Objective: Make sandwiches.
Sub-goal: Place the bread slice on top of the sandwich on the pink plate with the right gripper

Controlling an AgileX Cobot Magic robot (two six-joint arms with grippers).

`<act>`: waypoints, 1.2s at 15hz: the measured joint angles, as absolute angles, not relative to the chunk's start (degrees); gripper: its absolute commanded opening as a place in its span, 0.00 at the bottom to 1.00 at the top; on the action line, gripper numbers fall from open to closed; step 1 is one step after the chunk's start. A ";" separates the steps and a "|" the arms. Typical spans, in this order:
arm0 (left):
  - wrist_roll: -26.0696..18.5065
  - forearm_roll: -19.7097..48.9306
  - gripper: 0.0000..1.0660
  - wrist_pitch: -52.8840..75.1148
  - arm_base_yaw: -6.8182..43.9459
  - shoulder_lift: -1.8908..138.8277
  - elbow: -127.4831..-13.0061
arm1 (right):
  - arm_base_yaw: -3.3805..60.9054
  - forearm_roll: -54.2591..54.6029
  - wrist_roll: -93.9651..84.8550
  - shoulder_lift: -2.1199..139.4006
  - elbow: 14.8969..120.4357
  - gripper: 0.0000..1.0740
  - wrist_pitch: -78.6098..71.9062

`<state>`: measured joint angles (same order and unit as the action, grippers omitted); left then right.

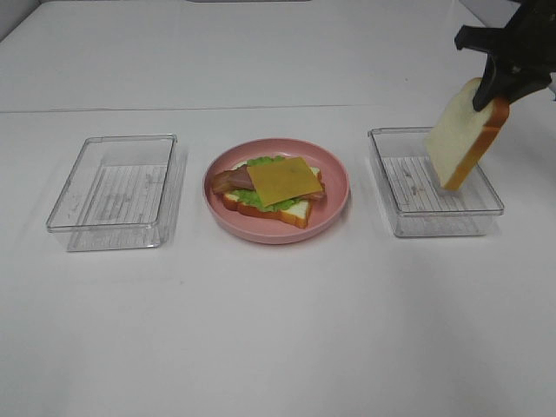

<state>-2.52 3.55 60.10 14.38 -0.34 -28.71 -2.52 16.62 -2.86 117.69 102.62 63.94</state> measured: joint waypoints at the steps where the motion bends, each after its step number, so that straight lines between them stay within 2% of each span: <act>1: -2.52 3.55 0.78 60.10 14.38 -0.34 -28.71 | -2.52 19.48 -3.32 116.20 102.62 0.00 64.34; 5: -2.52 3.55 0.78 60.10 14.38 -0.34 -28.71 | -0.63 29.91 -5.21 114.71 102.62 0.00 66.29; 7: -2.52 3.55 0.78 60.10 14.38 -0.34 -28.71 | 3.27 32.20 -5.61 114.71 102.62 0.00 65.60; 8: -2.52 3.55 0.78 60.10 14.38 -0.34 -28.71 | 7.73 35.75 -5.90 114.71 102.62 0.00 63.03; 12: -2.52 3.55 0.78 60.10 14.38 -0.34 -28.71 | 13.24 44.58 -5.96 116.14 100.27 0.00 55.23; 17: -2.52 3.55 0.78 60.10 14.38 -0.34 -28.71 | 14.09 54.72 -8.54 118.26 89.84 0.00 47.73; 18: -2.52 3.55 0.78 60.10 14.38 -0.34 -28.71 | 14.09 59.59 -11.40 118.83 87.83 0.00 47.04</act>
